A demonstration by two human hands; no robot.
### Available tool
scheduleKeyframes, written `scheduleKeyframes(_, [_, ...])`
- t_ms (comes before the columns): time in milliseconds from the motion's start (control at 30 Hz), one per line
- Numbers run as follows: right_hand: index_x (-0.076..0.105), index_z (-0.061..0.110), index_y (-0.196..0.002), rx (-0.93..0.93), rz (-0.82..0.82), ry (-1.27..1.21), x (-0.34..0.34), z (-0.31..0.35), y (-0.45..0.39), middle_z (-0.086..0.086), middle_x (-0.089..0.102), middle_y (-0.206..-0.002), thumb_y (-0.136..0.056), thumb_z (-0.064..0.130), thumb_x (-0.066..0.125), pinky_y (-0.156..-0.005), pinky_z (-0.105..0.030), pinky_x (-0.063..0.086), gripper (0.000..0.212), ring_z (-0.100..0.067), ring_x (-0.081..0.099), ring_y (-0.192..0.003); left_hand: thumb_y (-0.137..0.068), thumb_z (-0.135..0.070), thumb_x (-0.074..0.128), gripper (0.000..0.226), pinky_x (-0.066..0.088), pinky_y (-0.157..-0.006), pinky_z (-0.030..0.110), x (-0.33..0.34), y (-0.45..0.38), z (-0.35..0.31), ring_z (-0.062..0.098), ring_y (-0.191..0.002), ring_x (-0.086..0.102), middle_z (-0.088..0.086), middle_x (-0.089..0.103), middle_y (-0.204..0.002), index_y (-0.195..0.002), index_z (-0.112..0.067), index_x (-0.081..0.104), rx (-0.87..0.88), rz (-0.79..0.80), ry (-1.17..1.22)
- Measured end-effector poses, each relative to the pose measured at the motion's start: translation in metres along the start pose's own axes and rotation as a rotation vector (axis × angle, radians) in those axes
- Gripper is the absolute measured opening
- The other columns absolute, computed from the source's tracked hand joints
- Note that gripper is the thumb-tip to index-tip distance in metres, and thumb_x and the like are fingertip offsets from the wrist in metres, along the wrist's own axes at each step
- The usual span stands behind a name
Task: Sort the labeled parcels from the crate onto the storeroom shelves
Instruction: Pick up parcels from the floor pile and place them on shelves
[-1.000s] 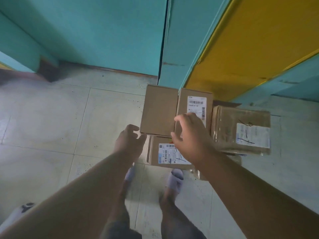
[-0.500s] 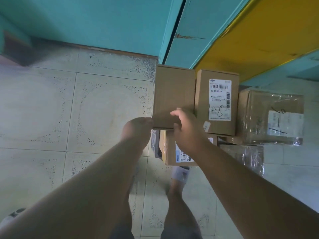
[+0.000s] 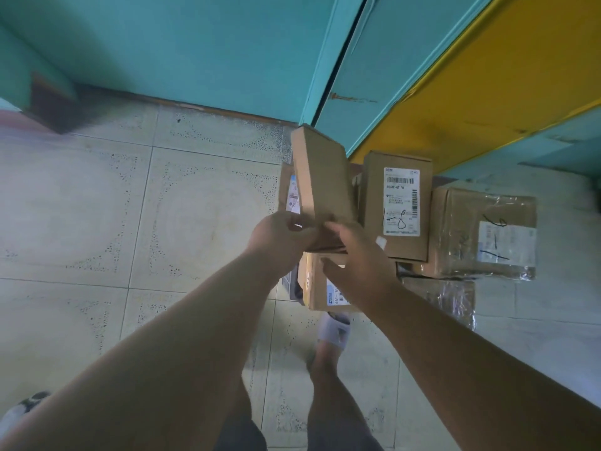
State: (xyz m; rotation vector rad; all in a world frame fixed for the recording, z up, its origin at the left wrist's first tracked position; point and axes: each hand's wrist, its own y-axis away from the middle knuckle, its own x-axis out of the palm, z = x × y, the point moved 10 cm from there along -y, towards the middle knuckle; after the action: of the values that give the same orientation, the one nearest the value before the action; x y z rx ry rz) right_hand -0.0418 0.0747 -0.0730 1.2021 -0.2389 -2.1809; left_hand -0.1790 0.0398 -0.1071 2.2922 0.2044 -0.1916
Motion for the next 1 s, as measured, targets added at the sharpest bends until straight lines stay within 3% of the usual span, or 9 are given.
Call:
scheduleKeyframes(133, [0.052,0.023,-0.137,0.038,-0.068,-0.041,-0.015,0.014,0.014,0.009,0.059,-0.131,-0.085,0.018,0.075,-0.093,-0.014,0.043,0.057,-0.003,0.055,-0.113,-0.078,-0.039,0.066,0.021,0.057,-0.077,0.034,0.0,0.015,-0.02,0.017,-0.084,0.069,-0.004,0.073,-0.089,-0.093,-0.026,0.071,-0.001,0.065,0.007])
scheduleKeyframes(200, [0.053,0.025,-0.132,0.076,-0.166,-0.037,-0.027,0.02,0.02,0.011,0.062,-0.122,-0.089,0.029,0.073,-0.083,-0.02,0.047,0.048,-0.006,0.059,-0.105,-0.087,-0.025,0.065,0.008,0.057,-0.081,0.035,0.0,0.021,-0.027,0.018,-0.08,0.071,0.0,0.075,-0.089,-0.091,-0.022,0.071,-0.007,0.109,0.159])
scheduleKeyframes(300, [0.057,0.025,-0.125,0.105,-0.309,-0.023,-0.044,0.033,0.032,0.009,0.066,-0.114,-0.096,0.042,0.063,-0.074,-0.026,0.05,0.035,-0.01,0.063,-0.099,-0.096,-0.01,0.058,0.02,0.05,-0.085,0.037,-0.002,0.04,-0.033,0.014,-0.077,0.071,0.002,0.077,-0.088,-0.096,-0.023,0.073,-0.034,0.254,0.394])
scheduleKeyframes(433, [0.051,0.026,-0.122,0.19,-0.33,-0.248,-0.055,0.056,0.056,0.013,0.064,-0.105,-0.091,0.042,0.068,-0.077,-0.026,0.057,0.038,-0.005,0.064,-0.093,-0.098,-0.011,0.055,0.029,0.048,-0.084,0.033,-0.02,0.066,-0.038,0.022,-0.109,0.067,-0.001,0.073,-0.117,-0.118,-0.023,0.072,-0.011,0.378,0.34])
scheduleKeyframes(500, [0.049,0.025,-0.116,0.233,-0.381,-0.391,-0.066,0.069,0.069,0.014,0.062,-0.096,-0.089,0.037,0.073,-0.066,-0.015,0.054,0.038,-0.003,0.064,-0.084,-0.097,-0.013,0.058,0.029,0.05,-0.083,0.034,-0.035,0.082,-0.044,0.024,-0.111,0.066,-0.002,0.071,-0.121,-0.112,-0.031,0.076,0.011,0.359,0.21])
scheduleKeyframes(600, [0.052,0.025,-0.111,0.276,-0.46,-0.466,-0.087,0.082,0.084,0.011,0.063,-0.088,-0.091,0.03,0.069,-0.059,-0.022,0.055,0.026,-0.01,0.066,-0.076,-0.093,-0.018,0.059,0.03,0.041,-0.071,0.045,-0.051,0.109,-0.048,0.031,-0.085,0.055,0.007,0.067,-0.105,-0.099,-0.042,0.076,0.038,0.344,-0.038])
scheduleKeyframes(733, [0.057,0.018,-0.112,0.338,-0.47,-0.55,-0.109,0.091,0.104,0.008,0.065,-0.09,-0.096,0.028,0.061,-0.052,-0.008,0.046,0.02,0.003,0.062,-0.075,-0.091,-0.019,0.066,0.012,0.05,-0.071,0.044,-0.107,0.134,-0.047,0.026,-0.08,0.057,0.013,0.071,-0.103,-0.1,-0.026,0.069,-0.008,0.032,0.083])
scheduleKeyframes(833, [0.061,0.021,-0.108,0.362,-0.407,-0.677,-0.117,0.101,0.111,-0.002,0.071,-0.097,-0.095,0.034,0.06,-0.069,-0.028,0.062,0.018,-0.015,0.07,-0.09,-0.092,-0.026,0.07,0.031,0.055,-0.091,0.046,-0.137,0.145,-0.044,0.025,-0.093,0.068,0.01,0.069,-0.104,-0.118,-0.016,0.057,-0.087,-0.082,0.262])
scheduleKeyframes(1000, [0.057,0.002,-0.118,0.447,-0.222,-1.074,-0.108,0.112,0.115,-0.027,0.066,-0.114,-0.1,0.019,0.056,-0.095,-0.057,0.054,0.025,-0.041,0.065,-0.111,-0.095,-0.016,0.066,0.039,0.055,-0.095,0.049,-0.149,0.154,-0.061,0.03,-0.094,0.071,0.014,0.068,-0.116,-0.13,-0.01,0.05,-0.1,-0.022,0.476])
